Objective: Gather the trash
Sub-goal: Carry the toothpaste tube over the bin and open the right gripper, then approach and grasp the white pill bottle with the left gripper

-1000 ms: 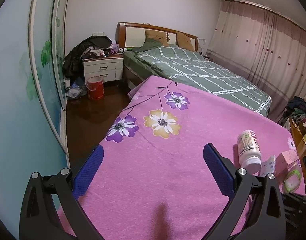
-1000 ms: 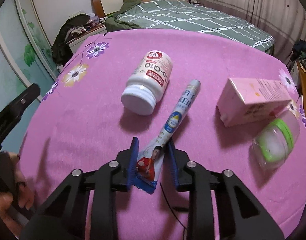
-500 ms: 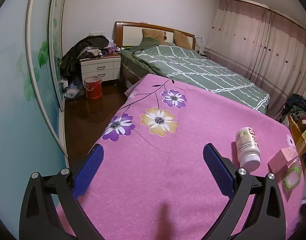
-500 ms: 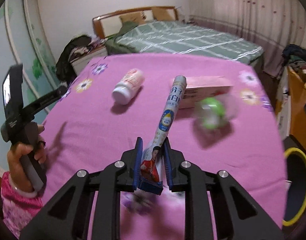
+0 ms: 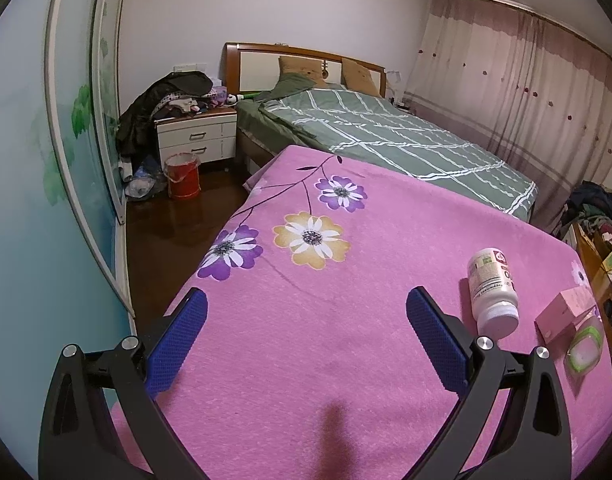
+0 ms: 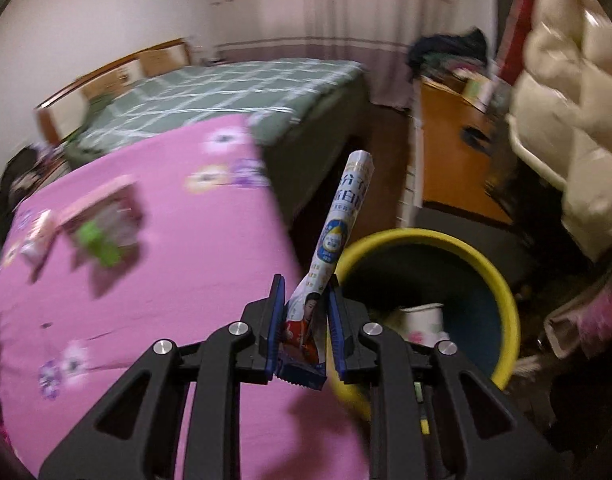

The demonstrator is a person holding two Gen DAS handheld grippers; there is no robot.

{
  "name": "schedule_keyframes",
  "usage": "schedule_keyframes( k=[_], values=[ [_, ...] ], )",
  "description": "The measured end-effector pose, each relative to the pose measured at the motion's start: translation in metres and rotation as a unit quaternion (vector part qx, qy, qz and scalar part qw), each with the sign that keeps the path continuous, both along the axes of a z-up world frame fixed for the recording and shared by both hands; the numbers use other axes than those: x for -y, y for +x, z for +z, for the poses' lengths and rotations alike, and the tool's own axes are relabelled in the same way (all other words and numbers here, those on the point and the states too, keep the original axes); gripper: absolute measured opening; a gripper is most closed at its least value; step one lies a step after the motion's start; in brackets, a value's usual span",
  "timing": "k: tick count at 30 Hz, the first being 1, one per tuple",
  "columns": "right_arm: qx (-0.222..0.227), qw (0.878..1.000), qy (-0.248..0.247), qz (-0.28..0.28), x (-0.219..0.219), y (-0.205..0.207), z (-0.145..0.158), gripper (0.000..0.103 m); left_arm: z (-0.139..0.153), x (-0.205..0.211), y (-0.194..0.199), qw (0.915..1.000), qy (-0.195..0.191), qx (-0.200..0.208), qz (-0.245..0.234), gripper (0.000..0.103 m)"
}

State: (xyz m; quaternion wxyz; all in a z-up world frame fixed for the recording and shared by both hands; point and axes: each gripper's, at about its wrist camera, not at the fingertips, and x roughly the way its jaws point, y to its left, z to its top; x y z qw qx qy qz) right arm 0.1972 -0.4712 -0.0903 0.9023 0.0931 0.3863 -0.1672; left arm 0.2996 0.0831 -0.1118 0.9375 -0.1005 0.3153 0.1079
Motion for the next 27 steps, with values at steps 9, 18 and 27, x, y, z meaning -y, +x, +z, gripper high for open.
schedule_keyframes(
  k=[9, 18, 27],
  values=[
    [0.058, 0.998, 0.026, -0.018, 0.012, 0.010, 0.004, 0.048, 0.000, 0.007, 0.003, 0.9998, 0.004, 0.001, -0.020, 0.098],
    [0.121, 0.991, -0.001, 0.063, -0.063, 0.055, 0.001, 0.051, 0.001, 0.028, 0.004, 0.9976, 0.016, 0.005, -0.068, 0.098],
    [0.107, 0.992, 0.012, 0.067, -0.064, 0.063, -0.006, 0.057, -0.006, 0.095, 0.027, 0.9827, 0.014, -0.065, -0.173, 0.098]
  ],
)
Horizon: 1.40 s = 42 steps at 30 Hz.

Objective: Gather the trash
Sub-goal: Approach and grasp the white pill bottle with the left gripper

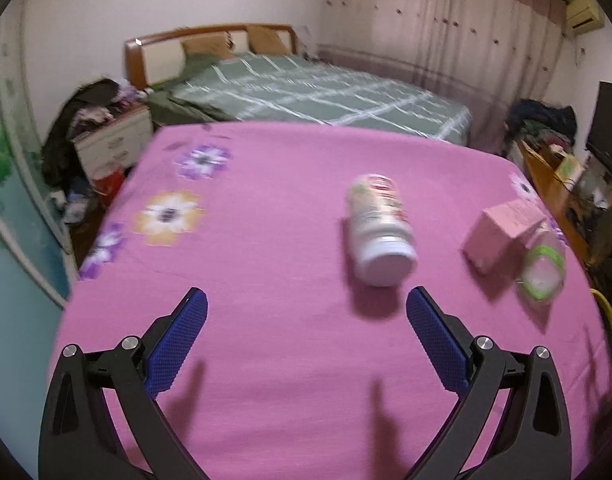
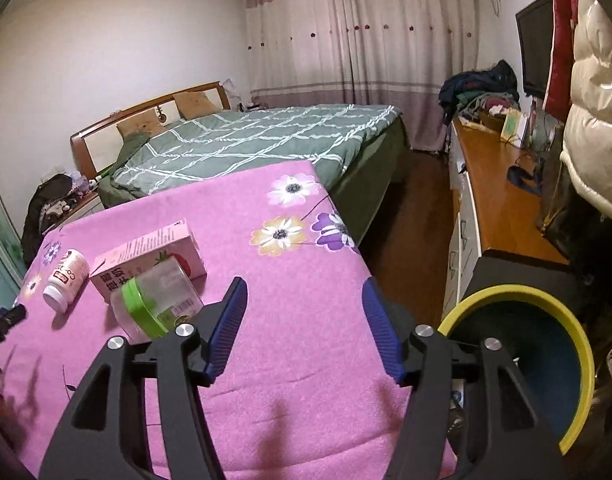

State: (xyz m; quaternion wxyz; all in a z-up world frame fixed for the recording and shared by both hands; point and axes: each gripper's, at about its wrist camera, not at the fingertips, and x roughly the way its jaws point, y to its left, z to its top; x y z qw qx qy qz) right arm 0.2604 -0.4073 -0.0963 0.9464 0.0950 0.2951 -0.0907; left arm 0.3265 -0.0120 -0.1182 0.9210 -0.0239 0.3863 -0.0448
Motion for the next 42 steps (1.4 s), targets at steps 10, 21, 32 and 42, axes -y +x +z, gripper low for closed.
schedule_keyframes(
  k=[10, 21, 32, 42],
  values=[
    [0.009, 1.000, -0.007, 0.014, -0.007, -0.003, 0.002, 0.060, -0.012, 0.035, 0.057, 0.9982, -0.016, -0.057, -0.006, 0.098],
    [0.007, 1.000, 0.003, 0.012, -0.005, -0.003, 0.000, 0.063, -0.011, 0.049, 0.119, 0.9934, 0.015, -0.114, 0.002, 0.076],
    [0.009, 1.000, 0.003, 0.017, -0.004, -0.004, 0.001, 0.063, -0.022, 0.053, 0.127, 0.9902, 0.016, -0.137, -0.022, 0.047],
    [0.021, 1.000, 0.001, 0.022, -0.004, -0.011, 0.004, 0.063, 0.006, 0.058, 0.069, 0.9938, 0.013, -0.098, -0.051, 0.047]
  ],
)
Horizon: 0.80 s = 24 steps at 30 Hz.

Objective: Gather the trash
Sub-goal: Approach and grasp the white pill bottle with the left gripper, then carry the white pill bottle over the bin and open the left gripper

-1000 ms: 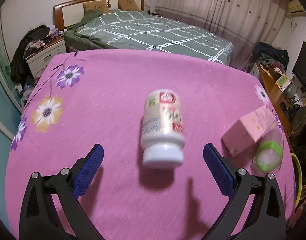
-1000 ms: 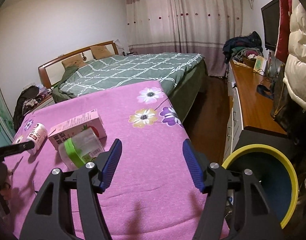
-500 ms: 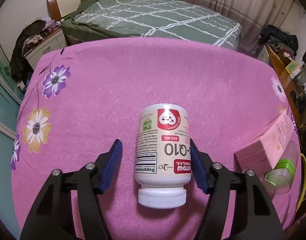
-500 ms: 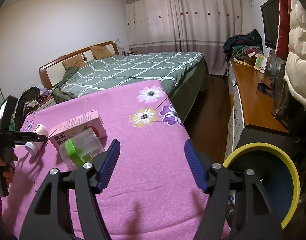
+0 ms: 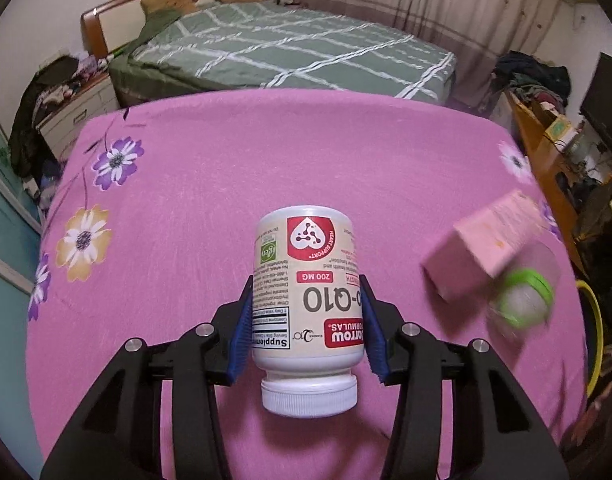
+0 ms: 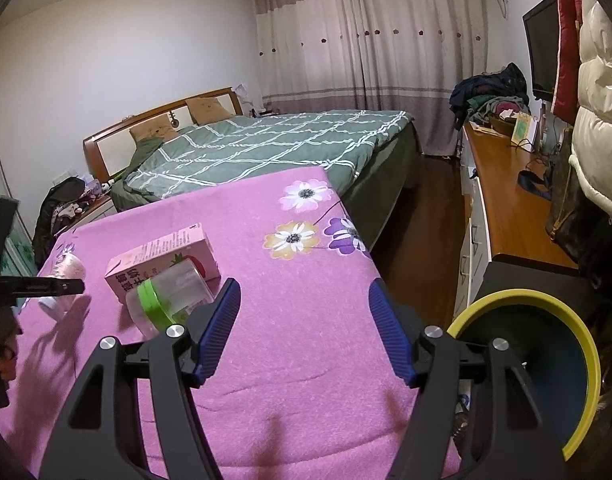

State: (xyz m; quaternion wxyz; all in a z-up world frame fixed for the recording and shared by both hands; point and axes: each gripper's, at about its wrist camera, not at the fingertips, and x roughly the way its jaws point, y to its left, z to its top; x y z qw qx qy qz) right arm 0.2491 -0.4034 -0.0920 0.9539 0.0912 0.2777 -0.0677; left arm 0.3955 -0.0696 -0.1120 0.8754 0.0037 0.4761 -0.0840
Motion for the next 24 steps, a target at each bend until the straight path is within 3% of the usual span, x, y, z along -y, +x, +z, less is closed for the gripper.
schedule_keyframes(
  k=[6, 12, 19, 24],
  values=[
    [-0.006, 1.000, 0.009, 0.004, 0.015, -0.034, 0.008, 0.063, 0.024, 0.014, -0.050, 0.9992, -0.014, 0.019, -0.033, 0.047],
    [-0.014, 1.000, -0.006, -0.017, 0.046, -0.086, 0.017, 0.063, 0.037, 0.057, -0.094, 0.9952, -0.037, 0.022, -0.088, 0.047],
    [-0.029, 0.997, -0.024, -0.072, 0.098, -0.145, 0.016, 0.063, 0.044, 0.148, -0.137, 0.9806, -0.065, 0.012, -0.184, 0.047],
    [-0.030, 0.993, -0.008, -0.115, 0.134, -0.176, 0.006, 0.063, 0.041, 0.227, -0.154, 0.9666, -0.066, -0.004, -0.248, 0.047]
  ],
)
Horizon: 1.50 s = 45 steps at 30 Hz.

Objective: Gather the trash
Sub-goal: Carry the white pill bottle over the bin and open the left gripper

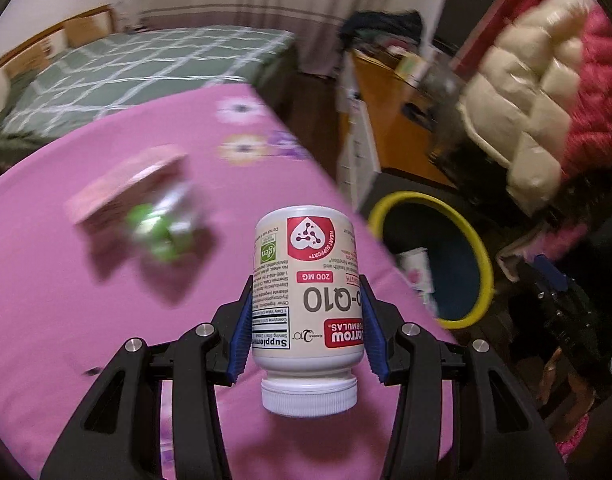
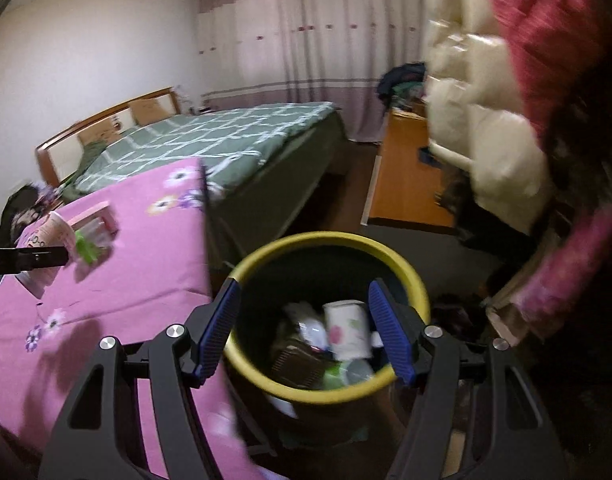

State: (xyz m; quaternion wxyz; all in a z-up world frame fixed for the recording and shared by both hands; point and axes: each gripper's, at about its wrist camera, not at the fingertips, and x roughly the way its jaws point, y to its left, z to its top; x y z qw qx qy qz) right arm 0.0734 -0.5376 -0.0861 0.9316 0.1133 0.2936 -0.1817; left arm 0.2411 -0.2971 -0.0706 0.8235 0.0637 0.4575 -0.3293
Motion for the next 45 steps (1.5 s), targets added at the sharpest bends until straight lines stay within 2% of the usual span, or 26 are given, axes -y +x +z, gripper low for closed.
schedule_keyframes(
  k=[10, 16, 17, 19, 21, 24, 28, 30, 31, 35, 41, 45],
  values=[
    [0.014, 0.998, 0.027, -0.050, 0.046, -0.036, -0.009, 0.063, -0.020, 0.140, -0.017, 0.9950, 0.015, -0.023, -0.096, 0.047],
    [0.019, 0.997, 0.028, -0.065, 0.056, -0.046, -0.006, 0.063, -0.037, 0.187, -0.016, 0.9919, 0.027, -0.032, -0.120, 0.049],
    [0.019, 0.997, 0.028, -0.065, 0.056, -0.046, -0.006, 0.063, -0.039, 0.191, -0.015, 0.9919, 0.029, -0.029, -0.120, 0.069],
    [0.017, 0.997, 0.030, -0.063, 0.055, -0.044, -0.007, 0.063, -0.038, 0.193, -0.011, 0.9948, 0.024, -0.003, -0.099, 0.096],
    [0.016, 0.998, 0.030, -0.060, 0.054, -0.041, -0.007, 0.063, -0.030, 0.184, -0.008, 0.9962, 0.014, 0.010, -0.085, 0.096],
    [0.010, 0.998, 0.030, -0.050, 0.049, -0.034, -0.007, 0.063, -0.010, 0.151, -0.005, 0.9970, -0.023, 0.014, -0.072, 0.096],
    [0.008, 0.999, 0.026, -0.029, 0.036, -0.022, -0.006, 0.063, 0.023, 0.078, 0.000, 0.9950, -0.069, 0.068, -0.025, 0.096],
    [0.006, 1.000, 0.027, -0.014, 0.027, -0.013, -0.006, 0.063, 0.033, 0.037, 0.004, 0.9921, -0.076, 0.099, 0.013, 0.097],
    [0.003, 1.000, 0.029, -0.003, 0.021, -0.005, -0.006, 0.063, 0.037, 0.009, 0.007, 0.9890, -0.076, 0.120, 0.041, 0.097],
    [-0.009, 0.999, 0.023, 0.028, -0.002, 0.016, -0.006, 0.063, 0.037, -0.075, 0.022, 0.9774, -0.062, 0.160, 0.124, 0.098],
    [-0.025, 0.997, 0.007, 0.072, -0.039, 0.045, -0.005, 0.063, 0.011, -0.188, 0.054, 0.9588, -0.040, 0.154, 0.235, 0.098],
    [-0.034, 0.995, -0.002, 0.095, -0.059, 0.064, -0.004, 0.063, -0.006, -0.235, 0.070, 0.9467, -0.022, 0.156, 0.281, 0.098]
  ],
)
